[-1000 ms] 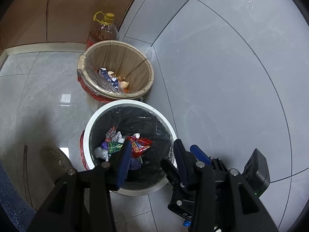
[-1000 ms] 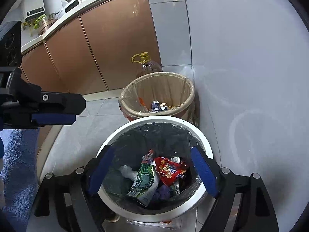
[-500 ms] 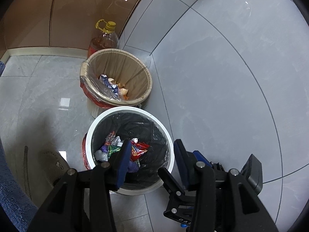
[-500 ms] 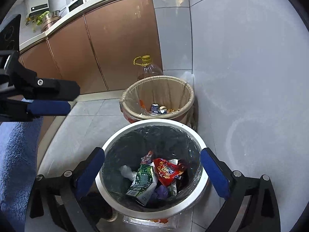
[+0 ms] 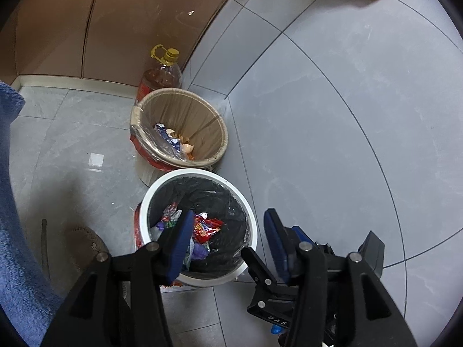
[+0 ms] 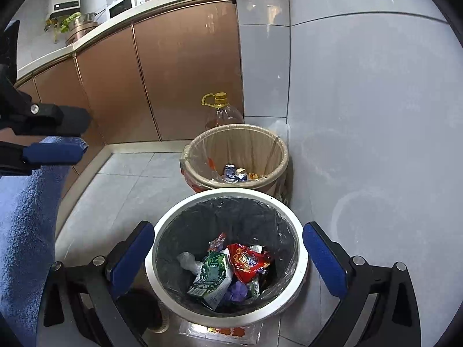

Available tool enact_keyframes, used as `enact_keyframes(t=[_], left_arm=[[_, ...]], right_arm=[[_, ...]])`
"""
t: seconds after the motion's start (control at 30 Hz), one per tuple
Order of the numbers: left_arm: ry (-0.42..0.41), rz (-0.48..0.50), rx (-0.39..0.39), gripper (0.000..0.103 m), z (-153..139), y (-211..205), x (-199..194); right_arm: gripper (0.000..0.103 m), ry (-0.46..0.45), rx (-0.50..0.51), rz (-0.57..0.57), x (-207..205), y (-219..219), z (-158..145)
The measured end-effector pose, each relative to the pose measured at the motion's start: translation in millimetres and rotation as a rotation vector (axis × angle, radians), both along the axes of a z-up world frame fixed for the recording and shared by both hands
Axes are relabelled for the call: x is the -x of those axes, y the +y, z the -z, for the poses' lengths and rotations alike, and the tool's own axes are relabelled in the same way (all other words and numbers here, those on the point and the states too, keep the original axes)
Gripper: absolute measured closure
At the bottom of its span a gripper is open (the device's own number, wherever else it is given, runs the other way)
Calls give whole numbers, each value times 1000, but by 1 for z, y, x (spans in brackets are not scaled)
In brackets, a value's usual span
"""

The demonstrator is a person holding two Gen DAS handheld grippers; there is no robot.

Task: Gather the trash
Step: 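Move both open tools back over the blue towel toward the tissue and wrapper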

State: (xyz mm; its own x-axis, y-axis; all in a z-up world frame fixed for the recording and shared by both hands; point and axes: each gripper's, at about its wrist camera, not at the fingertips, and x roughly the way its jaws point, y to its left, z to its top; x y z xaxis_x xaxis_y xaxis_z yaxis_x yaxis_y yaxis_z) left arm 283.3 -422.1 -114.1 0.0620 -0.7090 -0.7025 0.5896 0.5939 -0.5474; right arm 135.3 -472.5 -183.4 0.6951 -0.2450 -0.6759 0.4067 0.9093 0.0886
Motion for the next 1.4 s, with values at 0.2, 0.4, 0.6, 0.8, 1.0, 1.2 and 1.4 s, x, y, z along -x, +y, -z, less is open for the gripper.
enact_keyframes(t=[0.2, 0.4, 0.6, 0.8, 1.0, 1.2, 1.4], left_arm=[[-50, -25, 7, 54, -12, 18, 0], [-146, -52, 7, 54, -37, 47, 12], [-205, -114, 26, 52, -64, 96, 22], [-257, -177, 24, 51, -84, 150, 33], [-282, -244, 34, 51, -97, 206, 42], [-312, -316, 42, 51, -107, 263, 52], [-345, -406, 32, 51, -113, 318, 62]], right_arm=[[0, 7, 21, -15, 0, 9, -3], [0, -23, 46, -21, 4, 19, -21], [0, -65, 122, -66, 11, 49, -56], [0, -106, 221, -128, 20, 89, -93], [0, -140, 271, -206, 24, 130, -118], [0, -170, 300, -282, 26, 168, -133], [0, -199, 315, -358, 25, 202, -146]])
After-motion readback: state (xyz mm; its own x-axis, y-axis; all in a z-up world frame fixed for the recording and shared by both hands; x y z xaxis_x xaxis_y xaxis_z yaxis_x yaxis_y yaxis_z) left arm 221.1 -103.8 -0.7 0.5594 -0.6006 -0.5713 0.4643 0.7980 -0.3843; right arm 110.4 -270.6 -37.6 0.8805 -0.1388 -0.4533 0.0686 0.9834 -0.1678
